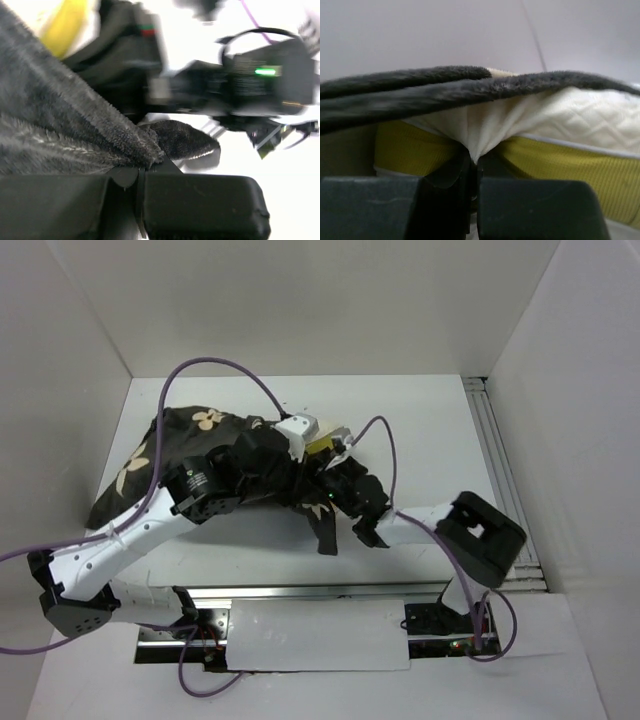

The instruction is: Put the pillow into the pillowcase

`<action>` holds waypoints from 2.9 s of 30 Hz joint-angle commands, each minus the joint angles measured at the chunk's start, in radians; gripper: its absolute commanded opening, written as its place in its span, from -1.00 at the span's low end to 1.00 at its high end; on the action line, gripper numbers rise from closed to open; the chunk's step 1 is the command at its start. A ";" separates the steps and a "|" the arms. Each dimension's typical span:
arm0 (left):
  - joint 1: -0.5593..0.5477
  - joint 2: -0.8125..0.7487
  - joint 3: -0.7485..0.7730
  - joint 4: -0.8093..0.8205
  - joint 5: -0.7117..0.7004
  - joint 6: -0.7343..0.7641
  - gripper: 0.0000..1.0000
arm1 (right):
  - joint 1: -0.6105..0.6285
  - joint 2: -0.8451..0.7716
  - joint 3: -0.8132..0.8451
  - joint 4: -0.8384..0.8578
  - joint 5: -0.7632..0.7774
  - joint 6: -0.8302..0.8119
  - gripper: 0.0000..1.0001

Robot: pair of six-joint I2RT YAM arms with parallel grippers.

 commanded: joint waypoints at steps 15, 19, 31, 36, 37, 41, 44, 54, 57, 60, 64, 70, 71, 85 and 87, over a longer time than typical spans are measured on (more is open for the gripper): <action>-0.059 0.133 0.034 0.013 0.241 0.031 -0.34 | 0.076 0.292 -0.125 0.046 -0.055 0.053 -0.54; -0.036 0.158 0.071 -0.019 0.207 0.044 0.49 | 0.053 0.098 -0.237 -0.194 -0.055 0.012 0.24; 0.207 0.326 0.224 -0.038 -0.024 -0.002 1.00 | -0.004 -0.521 -0.246 -0.991 0.274 -0.009 0.93; 0.254 0.653 0.476 -0.195 -0.150 0.030 1.00 | -0.149 -0.560 -0.148 -1.131 0.236 0.040 0.87; 0.254 0.685 0.495 -0.225 -0.165 0.030 1.00 | -0.171 -0.544 -0.139 -1.131 0.183 0.041 0.84; 0.292 0.809 0.573 -0.341 -0.259 0.001 1.00 | -0.262 -0.486 -0.110 -1.168 0.069 0.041 0.54; 0.310 0.834 0.550 -0.369 -0.299 -0.010 1.00 | -0.309 -0.460 -0.110 -1.145 0.008 0.050 0.51; 0.341 0.892 0.459 -0.458 -0.443 -0.123 0.54 | -0.294 -0.322 -0.073 -1.034 -0.123 -0.015 0.55; 0.365 0.938 0.470 -0.446 -0.425 -0.111 -0.45 | -0.280 -0.267 -0.035 -1.014 -0.123 -0.076 0.58; 0.376 0.908 0.484 -0.437 -0.416 -0.111 -1.00 | -0.233 -0.196 0.045 -1.014 -0.123 -0.146 0.58; 0.366 0.759 0.484 -0.417 -0.529 -0.133 -1.00 | -0.188 -0.107 0.126 -1.014 -0.140 -0.206 0.58; 0.416 0.541 0.412 -0.346 -0.541 -0.105 -1.00 | -0.127 0.052 0.234 -0.979 -0.169 -0.228 0.39; 0.416 0.518 0.400 -0.320 -0.526 -0.093 -1.00 | -0.113 0.065 0.248 -0.965 -0.169 -0.228 0.32; 0.436 0.472 0.390 -0.329 -0.506 -0.093 -1.00 | -0.072 0.209 0.307 -0.660 -0.048 -0.138 0.42; 0.436 0.463 0.390 -0.329 -0.497 -0.093 -1.00 | -0.072 0.256 0.358 -0.642 -0.014 -0.128 0.42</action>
